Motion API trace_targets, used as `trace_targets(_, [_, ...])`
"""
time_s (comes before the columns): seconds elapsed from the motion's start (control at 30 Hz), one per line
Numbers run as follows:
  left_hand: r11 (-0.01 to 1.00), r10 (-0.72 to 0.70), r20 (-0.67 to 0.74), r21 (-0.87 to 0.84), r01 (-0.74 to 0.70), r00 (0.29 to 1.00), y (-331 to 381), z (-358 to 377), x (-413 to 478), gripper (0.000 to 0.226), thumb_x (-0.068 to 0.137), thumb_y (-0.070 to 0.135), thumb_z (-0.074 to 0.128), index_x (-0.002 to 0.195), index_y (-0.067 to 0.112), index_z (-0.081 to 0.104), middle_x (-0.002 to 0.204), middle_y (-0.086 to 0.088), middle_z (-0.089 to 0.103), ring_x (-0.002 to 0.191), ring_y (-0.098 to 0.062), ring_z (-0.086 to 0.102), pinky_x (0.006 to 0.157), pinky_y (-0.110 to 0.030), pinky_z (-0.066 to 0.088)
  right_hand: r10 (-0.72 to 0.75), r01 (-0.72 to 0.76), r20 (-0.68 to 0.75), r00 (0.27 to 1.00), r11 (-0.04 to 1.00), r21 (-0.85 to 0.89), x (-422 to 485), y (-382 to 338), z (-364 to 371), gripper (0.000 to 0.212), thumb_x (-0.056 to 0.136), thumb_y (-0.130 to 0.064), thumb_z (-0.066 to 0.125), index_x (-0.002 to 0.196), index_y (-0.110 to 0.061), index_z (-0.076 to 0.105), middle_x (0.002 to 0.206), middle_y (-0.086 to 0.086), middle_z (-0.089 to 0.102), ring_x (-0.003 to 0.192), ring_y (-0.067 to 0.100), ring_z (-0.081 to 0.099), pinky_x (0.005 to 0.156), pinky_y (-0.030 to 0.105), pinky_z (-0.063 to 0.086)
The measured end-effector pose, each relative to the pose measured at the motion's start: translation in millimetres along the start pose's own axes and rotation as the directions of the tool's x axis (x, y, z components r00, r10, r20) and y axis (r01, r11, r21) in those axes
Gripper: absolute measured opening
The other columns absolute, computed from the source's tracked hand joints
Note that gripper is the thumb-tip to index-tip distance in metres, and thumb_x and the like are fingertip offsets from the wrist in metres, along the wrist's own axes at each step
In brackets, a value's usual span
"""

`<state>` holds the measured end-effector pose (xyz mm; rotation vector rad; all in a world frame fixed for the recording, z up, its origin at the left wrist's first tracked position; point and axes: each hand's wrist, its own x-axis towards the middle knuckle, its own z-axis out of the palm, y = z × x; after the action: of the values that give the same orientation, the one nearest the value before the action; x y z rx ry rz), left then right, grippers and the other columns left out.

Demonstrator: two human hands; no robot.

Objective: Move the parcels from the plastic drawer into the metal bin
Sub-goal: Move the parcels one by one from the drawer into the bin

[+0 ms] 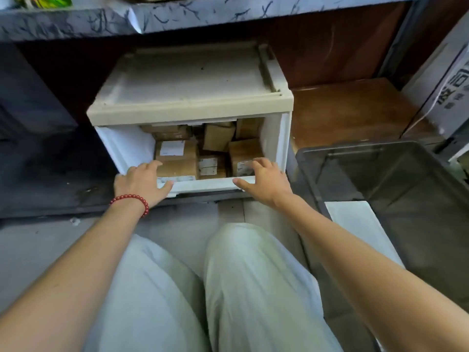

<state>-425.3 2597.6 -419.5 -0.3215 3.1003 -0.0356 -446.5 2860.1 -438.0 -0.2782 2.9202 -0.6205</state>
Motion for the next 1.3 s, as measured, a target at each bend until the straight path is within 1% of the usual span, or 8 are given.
trace_targets(0.1, [0.994, -0.067, 0.049, -0.085, 0.071, 0.997, -11.0, 10.5, 7.7, 0.063, 0.089, 0.054, 0.052, 0.142, 0.024, 0.036, 0.139, -0.006, 0.046, 0.124, -0.031, 0.045, 0.094, -0.043, 0.040, 0.004, -0.005, 0.041, 0.999, 0.999, 0.040, 26.0, -30.7, 5.4, 0.067, 0.091, -0.057, 0.051, 0.145, -0.021, 0.037, 0.152, 0.005, 0.031, 0.137, 0.028, 0.030, 0.108, 0.044, 0.034])
trace_targets(0.23, [0.986, -0.043, 0.036, -0.160, 0.048, 0.998, -15.8, 23.8, 25.5, 0.064, 0.089, 0.053, 0.052, 0.144, 0.024, 0.033, 0.142, -0.005, 0.044, 0.125, -0.029, 0.046, 0.095, -0.044, 0.043, -0.002, -0.007, 0.095, 0.996, 0.996, 0.093, 64.2, -63.8, 18.1, 0.068, 0.091, -0.053, 0.054, 0.147, -0.020, 0.034, 0.152, 0.006, 0.028, 0.138, 0.028, 0.028, 0.108, 0.045, 0.035])
trace_targets(0.5, [0.973, -0.054, 0.125, -0.215, 0.080, 0.991, -20.1, 60.1, 73.2, 0.069, 0.089, 0.051, 0.056, 0.145, 0.022, 0.029, 0.142, -0.008, 0.041, 0.124, -0.029, 0.047, 0.089, -0.041, 0.046, 0.134, -0.132, 0.238, 0.962, 0.991, -0.022, 119.4, -78.2, 67.0, 0.076, 0.091, -0.050, 0.055, 0.150, -0.015, 0.023, 0.151, 0.012, 0.028, 0.138, 0.033, 0.028, 0.108, 0.047, 0.034])
trace_targets(0.67, [0.967, -0.088, 0.147, -0.226, 0.120, 0.985, -16.4, 80.3, 105.0, 0.067, 0.089, 0.045, 0.059, 0.144, 0.018, 0.030, 0.145, -0.012, 0.037, 0.129, -0.031, 0.041, 0.096, -0.043, 0.044, 0.038, -0.047, 0.243, 0.969, 0.998, 0.033, 148.9, -86.3, 99.5, 0.072, 0.093, -0.046, 0.055, 0.151, -0.017, 0.024, 0.154, 0.011, 0.027, 0.139, 0.031, 0.028, 0.110, 0.046, 0.032])
trace_targets(0.77, [0.943, -0.148, 0.187, -0.269, 0.195, 0.971, -17.8, 89.9, 119.3, 0.072, 0.088, 0.042, 0.061, 0.145, 0.015, 0.027, 0.144, -0.016, 0.034, 0.129, -0.034, 0.041, 0.100, -0.044, 0.042, 0.056, -0.064, 0.302, 0.952, 0.998, 0.016, 158.1, -84.6, 115.0, 0.072, 0.093, -0.045, 0.056, 0.150, -0.014, 0.025, 0.154, 0.013, 0.027, 0.140, 0.033, 0.027, 0.113, 0.046, 0.030])
trace_targets(0.9, [0.927, -0.198, 0.193, -0.281, 0.248, 0.961, -21.5, 102.9, 129.1, 0.076, 0.084, 0.038, 0.066, 0.144, 0.010, 0.028, 0.141, -0.017, 0.038, 0.129, -0.035, 0.041, 0.103, -0.043, 0.041, 0.084, -0.119, 0.295, 0.952, 0.987, 0.104, 169.5, -89.5, 126.4, 0.065, 0.094, -0.042, 0.054, 0.146, -0.010, 0.030, 0.149, 0.016, 0.034, 0.135, 0.035, 0.035, 0.111, 0.045, 0.034])
trace_targets(1.1, [0.907, -0.249, 0.149, -0.312, 0.284, 0.957, -20.4, 109.1, 137.4, 0.083, 0.076, 0.034, 0.076, 0.141, 0.005, 0.034, 0.143, -0.017, 0.039, 0.134, -0.033, 0.035, 0.109, -0.041, 0.037, 0.084, -0.163, 0.322, 0.943, 0.960, 0.226, 177.6, -95.6, 137.7, 0.050, 0.095, -0.039, 0.055, 0.134, -0.009, 0.044, 0.132, 0.013, 0.054, 0.119, 0.031, 0.052, 0.097, 0.037, 0.043])
trace_targets(1.3, [0.833, -0.300, 0.209, -0.418, 0.363, 0.931, -17.2, 107.9, 140.6, 0.089, 0.074, 0.023, 0.076, 0.147, 0.009, 0.026, 0.152, -0.014, 0.025, 0.139, -0.032, 0.028, 0.112, -0.041, 0.034, 0.087, -0.218, 0.351, 0.932, 0.910, 0.354, 176.8, -94.8, 134.0, 0.052, 0.096, -0.032, 0.055, 0.139, -0.007, 0.041, 0.136, 0.012, 0.053, 0.123, 0.030, 0.051, 0.105, 0.037, 0.041])
